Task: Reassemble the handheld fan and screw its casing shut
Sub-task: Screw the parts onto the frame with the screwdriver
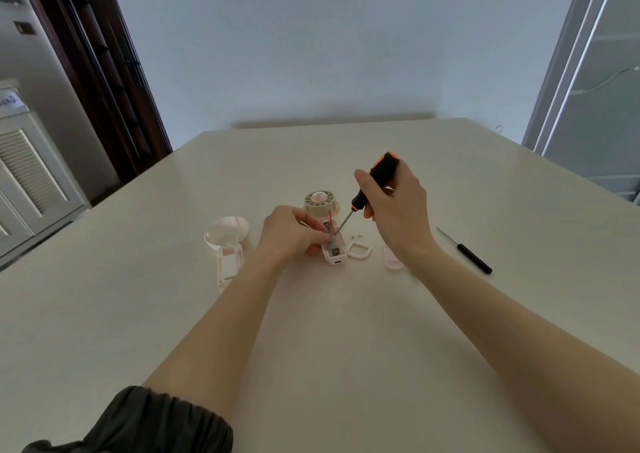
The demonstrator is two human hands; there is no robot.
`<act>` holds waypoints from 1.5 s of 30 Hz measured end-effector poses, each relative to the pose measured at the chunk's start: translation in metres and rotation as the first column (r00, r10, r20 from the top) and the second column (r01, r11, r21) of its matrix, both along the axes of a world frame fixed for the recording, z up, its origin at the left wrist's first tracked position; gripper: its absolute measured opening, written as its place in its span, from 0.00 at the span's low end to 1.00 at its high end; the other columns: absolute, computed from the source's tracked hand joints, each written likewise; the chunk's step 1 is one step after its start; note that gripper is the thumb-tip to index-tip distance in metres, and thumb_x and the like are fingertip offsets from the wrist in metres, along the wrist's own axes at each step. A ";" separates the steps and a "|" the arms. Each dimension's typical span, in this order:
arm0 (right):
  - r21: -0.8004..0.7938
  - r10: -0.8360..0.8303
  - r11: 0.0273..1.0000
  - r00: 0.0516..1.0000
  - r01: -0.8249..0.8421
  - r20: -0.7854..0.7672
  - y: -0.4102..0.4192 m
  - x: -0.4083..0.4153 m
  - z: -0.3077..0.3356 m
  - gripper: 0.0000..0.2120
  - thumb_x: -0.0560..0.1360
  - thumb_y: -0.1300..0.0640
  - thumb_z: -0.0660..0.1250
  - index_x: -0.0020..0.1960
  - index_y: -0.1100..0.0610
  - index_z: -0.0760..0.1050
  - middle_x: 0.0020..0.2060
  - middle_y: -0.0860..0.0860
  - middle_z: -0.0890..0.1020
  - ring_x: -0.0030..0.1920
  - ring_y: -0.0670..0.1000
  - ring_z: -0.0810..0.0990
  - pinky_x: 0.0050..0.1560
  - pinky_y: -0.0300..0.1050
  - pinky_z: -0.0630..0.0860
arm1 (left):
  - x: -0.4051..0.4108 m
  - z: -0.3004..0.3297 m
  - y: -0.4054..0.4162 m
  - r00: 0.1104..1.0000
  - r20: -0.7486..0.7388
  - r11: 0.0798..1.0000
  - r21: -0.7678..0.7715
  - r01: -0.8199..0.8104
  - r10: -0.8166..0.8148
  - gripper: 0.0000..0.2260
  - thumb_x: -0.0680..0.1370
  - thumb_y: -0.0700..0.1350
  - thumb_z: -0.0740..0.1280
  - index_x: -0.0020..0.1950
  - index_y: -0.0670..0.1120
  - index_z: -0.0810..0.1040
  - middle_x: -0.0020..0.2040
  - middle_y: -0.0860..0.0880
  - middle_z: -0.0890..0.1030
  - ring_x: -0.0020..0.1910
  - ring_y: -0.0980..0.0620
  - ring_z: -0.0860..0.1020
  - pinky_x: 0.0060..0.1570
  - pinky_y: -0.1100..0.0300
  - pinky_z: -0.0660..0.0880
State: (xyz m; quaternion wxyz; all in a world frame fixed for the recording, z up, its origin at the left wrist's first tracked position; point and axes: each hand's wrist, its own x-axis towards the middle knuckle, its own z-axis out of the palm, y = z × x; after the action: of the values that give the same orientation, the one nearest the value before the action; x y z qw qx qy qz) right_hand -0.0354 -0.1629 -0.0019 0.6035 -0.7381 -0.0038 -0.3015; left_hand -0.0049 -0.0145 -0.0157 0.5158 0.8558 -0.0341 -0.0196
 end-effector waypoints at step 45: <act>-0.429 0.139 0.895 0.990 -0.121 0.010 0.015 0.005 0.011 0.13 0.76 0.53 0.66 0.54 0.61 0.70 0.39 0.55 0.76 0.33 0.53 0.74 0.36 0.44 0.72 | -0.004 0.006 -0.001 0.996 -0.034 0.994 0.058 0.087 -0.085 0.04 0.68 0.33 0.73 0.42 0.39 0.85 0.43 0.40 0.84 0.42 0.44 0.84 0.49 0.54 0.81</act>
State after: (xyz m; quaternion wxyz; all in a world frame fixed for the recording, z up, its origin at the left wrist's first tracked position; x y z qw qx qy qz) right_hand -0.0306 -0.1479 0.0094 0.4456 -0.8443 -0.1314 -0.2672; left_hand -0.0087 -0.0152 -0.0097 0.4891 0.8682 -0.0624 -0.0563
